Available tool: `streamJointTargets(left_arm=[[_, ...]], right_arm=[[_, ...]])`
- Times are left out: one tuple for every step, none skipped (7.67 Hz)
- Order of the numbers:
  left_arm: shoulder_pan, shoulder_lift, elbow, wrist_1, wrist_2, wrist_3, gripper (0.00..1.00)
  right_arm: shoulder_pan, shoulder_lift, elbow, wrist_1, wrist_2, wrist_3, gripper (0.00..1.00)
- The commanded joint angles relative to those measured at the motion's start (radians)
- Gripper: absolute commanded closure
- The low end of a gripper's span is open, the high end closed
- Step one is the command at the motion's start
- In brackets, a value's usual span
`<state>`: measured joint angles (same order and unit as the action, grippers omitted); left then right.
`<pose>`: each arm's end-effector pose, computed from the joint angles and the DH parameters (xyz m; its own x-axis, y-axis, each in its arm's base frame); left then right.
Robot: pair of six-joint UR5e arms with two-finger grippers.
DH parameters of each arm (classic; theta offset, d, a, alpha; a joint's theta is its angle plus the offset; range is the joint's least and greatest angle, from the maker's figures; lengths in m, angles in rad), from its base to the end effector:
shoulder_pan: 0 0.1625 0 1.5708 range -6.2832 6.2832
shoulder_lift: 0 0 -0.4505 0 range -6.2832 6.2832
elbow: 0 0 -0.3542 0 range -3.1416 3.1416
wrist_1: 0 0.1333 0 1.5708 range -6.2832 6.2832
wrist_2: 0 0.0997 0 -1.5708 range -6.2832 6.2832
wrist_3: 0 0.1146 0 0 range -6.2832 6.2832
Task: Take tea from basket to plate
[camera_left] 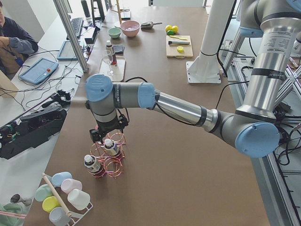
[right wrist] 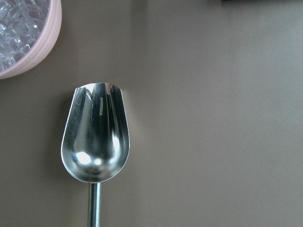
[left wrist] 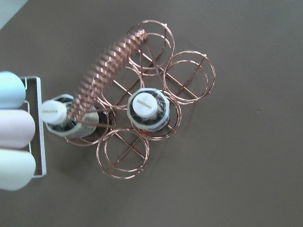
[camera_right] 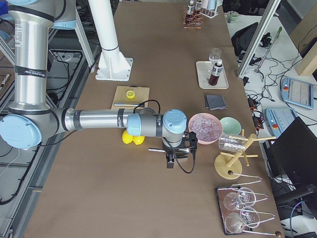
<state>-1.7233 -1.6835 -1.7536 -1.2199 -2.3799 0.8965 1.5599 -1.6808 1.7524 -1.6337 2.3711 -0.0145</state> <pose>-0.1234 -0.4714 0.5915 0.5406 0.6807 -0.4944 -0.4334 0.7290 0.5299 0.0467 -0.4048 0.6639 0.6962 -0.0283 0.7173 0.0210 0.9996 0.0191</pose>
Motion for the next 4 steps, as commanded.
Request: streamJointTargets(left_arm=[[-0.002, 0.116, -0.02, -0.004, -0.002, -0.262, 0.02], [-0.001, 0.114, 0.002, -0.006, -0.002, -0.305, 0.02], [0.007, 0.116, 0.031, -0.042, -0.002, -0.347, 0.02], [0.016, 0.125, 0.054, -0.106, -0.002, -0.382, 0.02]], right_arm=[[0.0, 0.0, 0.001, 0.0, -0.001, -0.001, 0.0], [0.0, 0.001, 0.001, 0.0, -0.001, -0.001, 0.0], [0.0, 0.001, -0.001, 0.0, -0.001, -0.001, 0.0], [0.0, 0.001, -0.001, 0.002, -0.001, -0.001, 0.0]])
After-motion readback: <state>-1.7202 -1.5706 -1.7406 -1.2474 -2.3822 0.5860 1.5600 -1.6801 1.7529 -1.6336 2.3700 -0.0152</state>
